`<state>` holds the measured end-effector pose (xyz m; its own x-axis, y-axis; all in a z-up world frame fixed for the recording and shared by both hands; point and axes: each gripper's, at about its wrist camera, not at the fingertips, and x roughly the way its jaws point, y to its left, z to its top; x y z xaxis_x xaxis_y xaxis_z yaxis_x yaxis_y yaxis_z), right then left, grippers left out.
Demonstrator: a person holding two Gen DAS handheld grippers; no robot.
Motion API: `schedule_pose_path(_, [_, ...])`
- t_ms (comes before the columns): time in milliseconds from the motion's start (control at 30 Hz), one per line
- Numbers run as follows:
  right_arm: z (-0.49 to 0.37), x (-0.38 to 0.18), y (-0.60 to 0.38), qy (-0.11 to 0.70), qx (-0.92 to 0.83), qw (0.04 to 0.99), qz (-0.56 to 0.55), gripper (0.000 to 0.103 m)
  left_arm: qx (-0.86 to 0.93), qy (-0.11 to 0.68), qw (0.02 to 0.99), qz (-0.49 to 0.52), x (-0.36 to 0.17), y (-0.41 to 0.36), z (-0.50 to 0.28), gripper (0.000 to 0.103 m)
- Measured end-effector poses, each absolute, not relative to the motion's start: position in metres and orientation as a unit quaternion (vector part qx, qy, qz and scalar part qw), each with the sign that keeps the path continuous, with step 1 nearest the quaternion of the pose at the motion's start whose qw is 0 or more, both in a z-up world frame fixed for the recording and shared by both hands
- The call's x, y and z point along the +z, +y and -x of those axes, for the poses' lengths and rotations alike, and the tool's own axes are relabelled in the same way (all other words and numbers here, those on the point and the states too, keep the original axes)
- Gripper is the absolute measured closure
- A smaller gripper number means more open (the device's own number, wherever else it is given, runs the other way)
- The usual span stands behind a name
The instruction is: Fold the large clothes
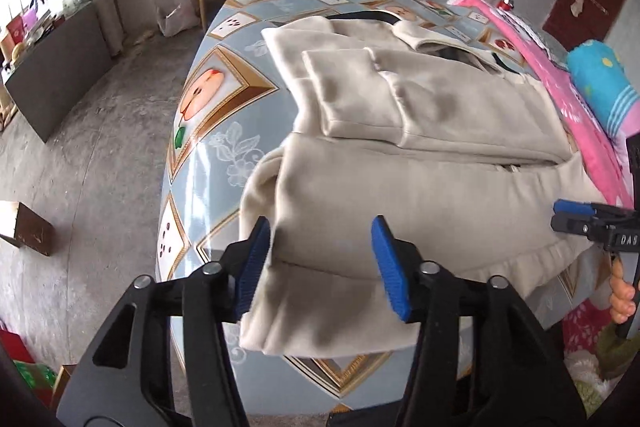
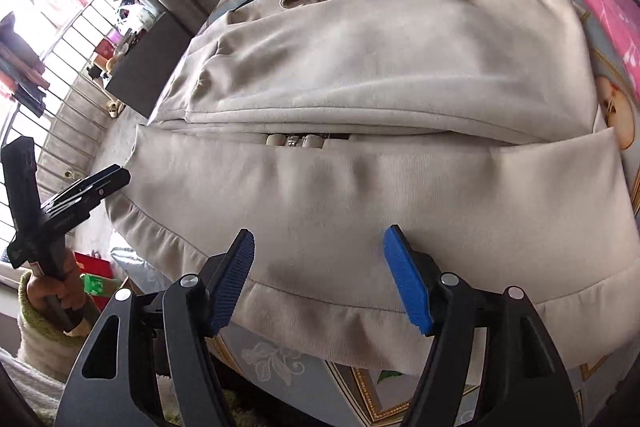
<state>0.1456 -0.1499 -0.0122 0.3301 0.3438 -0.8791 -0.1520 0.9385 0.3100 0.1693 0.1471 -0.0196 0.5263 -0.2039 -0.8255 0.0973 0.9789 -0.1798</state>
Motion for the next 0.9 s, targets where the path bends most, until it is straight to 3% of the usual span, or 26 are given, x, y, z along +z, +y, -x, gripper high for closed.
schedule_pose_path(133, [-0.145,-0.013,-0.147,0.554,0.146,0.815,-0.084,0.037,-0.103,0.494,0.859,0.092,-0.034,0.155,-0.184,0.067])
schedule_pose_path(333, [-0.141,-0.012,-0.15,0.549,0.142,0.819,-0.087,0.037,-0.174,0.481,0.842,0.174,-0.033,0.174,-0.19,0.069])
schedule_pose_path(433, [-0.141,-0.013,-0.148,0.548,0.143,0.82,-0.083,0.037,-0.149,0.506,0.835,0.158,-0.043,0.178,-0.204,0.071])
schedule_pose_path(733, [-0.138,-0.013,-0.152,0.54,0.149,0.823,-0.093,0.037,-0.19,0.488,0.84,0.145,-0.034,0.165,-0.213,0.071])
schedule_pose_path(900, [-0.136,-0.013,-0.154,0.534,0.157,0.825,-0.096,0.037,-0.149,0.508,0.847,0.06,-0.038,0.146,-0.21,0.07])
